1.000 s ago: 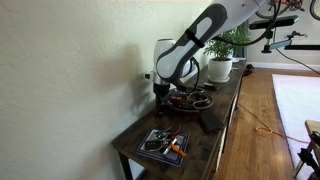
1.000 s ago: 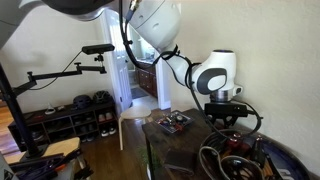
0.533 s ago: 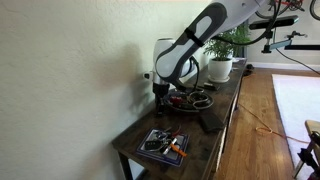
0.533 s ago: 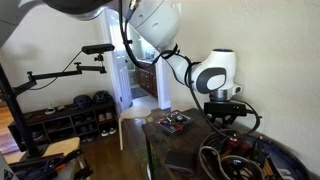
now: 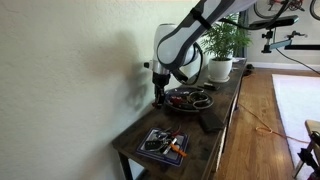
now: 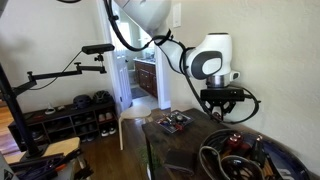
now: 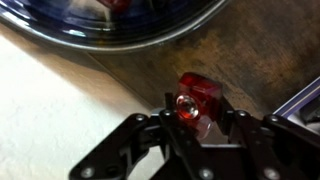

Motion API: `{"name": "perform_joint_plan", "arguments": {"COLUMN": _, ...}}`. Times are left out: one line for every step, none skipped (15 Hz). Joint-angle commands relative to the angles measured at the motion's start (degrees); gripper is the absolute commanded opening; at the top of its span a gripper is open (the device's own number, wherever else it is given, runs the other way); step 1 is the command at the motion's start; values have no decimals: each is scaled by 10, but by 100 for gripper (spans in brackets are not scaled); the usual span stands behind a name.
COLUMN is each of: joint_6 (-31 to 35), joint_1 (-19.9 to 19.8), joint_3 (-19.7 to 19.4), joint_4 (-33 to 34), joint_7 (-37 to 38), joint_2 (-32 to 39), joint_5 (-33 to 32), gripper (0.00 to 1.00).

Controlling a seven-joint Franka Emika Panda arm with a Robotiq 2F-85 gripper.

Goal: Put the brown object on the tray on the right

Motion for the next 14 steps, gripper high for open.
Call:
{"name": "perform_joint_plan", "arguments": {"joint_6": 5, "joint_1": -3, "joint_3": -12, "joint_4": -83, "joint_7": 20, "joint_2": -86, "joint_5": 10, "gripper": 16}}
{"name": "perform_joint_plan", "arguments": {"joint_6": 7, "joint_1": -2, "joint_3": -19, "joint_4": -93, "joint_7": 27, "joint_2": -99, "joint_5": 9, "gripper": 16}}
{"name": "perform_joint_plan", "arguments": {"joint_6": 9, "joint_1": -1, "joint_3": -26, "joint_4": -101, "joint_7": 34, "joint_2": -110, "joint_5": 7, "gripper": 16}}
{"name": "perform_joint_plan", "arguments": {"joint_6": 12, "joint_1": 2, "joint_3": -38, "joint_4": -108, "joint_7": 47, "joint_2": -119, "joint_5": 1, "gripper": 16}}
{"name": "perform_joint_plan", "arguments": {"joint_6": 10, "joint_1": 2, "joint_3": -47, "joint_4": -114, "joint_7": 55, "joint_2": -127, "joint_5": -2, "gripper": 16}}
{"name": "perform_joint_plan", "arguments": {"joint_6": 11, "joint_1": 6, "joint_3": -61, "joint_4": -119, "joint_7": 71, "joint_2": -132, "joint_5": -11, "gripper": 16}}
{"name": "perform_joint_plan", "arguments": {"joint_6": 12, "joint_1": 6, "joint_3": -69, "joint_4": -123, "joint_7": 77, "joint_2": -137, "joint_5": -13, "gripper": 16}}
{"name": "perform_joint_plan", "arguments": {"joint_6": 13, "joint_1": 7, "joint_3": -78, "joint_4": -124, "joint_7": 87, "joint_2": -138, "joint_5": -18, "gripper": 16}}
{"name": "perform_joint_plan", "arguments": {"joint_6": 12, "joint_1": 10, "joint_3": -91, "joint_4": -124, "joint_7": 101, "joint_2": -138, "joint_5": -27, "gripper": 16}}
{"name": "perform_joint_plan", "arguments": {"joint_6": 14, "joint_1": 8, "joint_3": -96, "joint_4": -122, "joint_7": 106, "joint_2": -134, "joint_5": -29, "gripper": 16}}
{"name": "perform_joint_plan", "arguments": {"joint_6": 14, "joint_1": 7, "joint_3": -101, "joint_4": -119, "joint_7": 114, "joint_2": -129, "joint_5": -31, "gripper": 16}}
{"name": "perform_joint_plan", "arguments": {"joint_6": 13, "joint_1": 8, "joint_3": -107, "joint_4": -116, "joint_7": 124, "joint_2": -124, "joint_5": -36, "gripper": 16}}
{"name": "perform_joint_plan", "arguments": {"joint_6": 15, "joint_1": 9, "joint_3": -113, "joint_4": -114, "joint_7": 134, "joint_2": -119, "joint_5": -40, "gripper": 16}}
{"name": "perform_joint_plan", "arguments": {"joint_6": 16, "joint_1": 10, "joint_3": -117, "joint_4": -110, "joint_7": 144, "joint_2": -114, "joint_5": -45, "gripper": 16}}
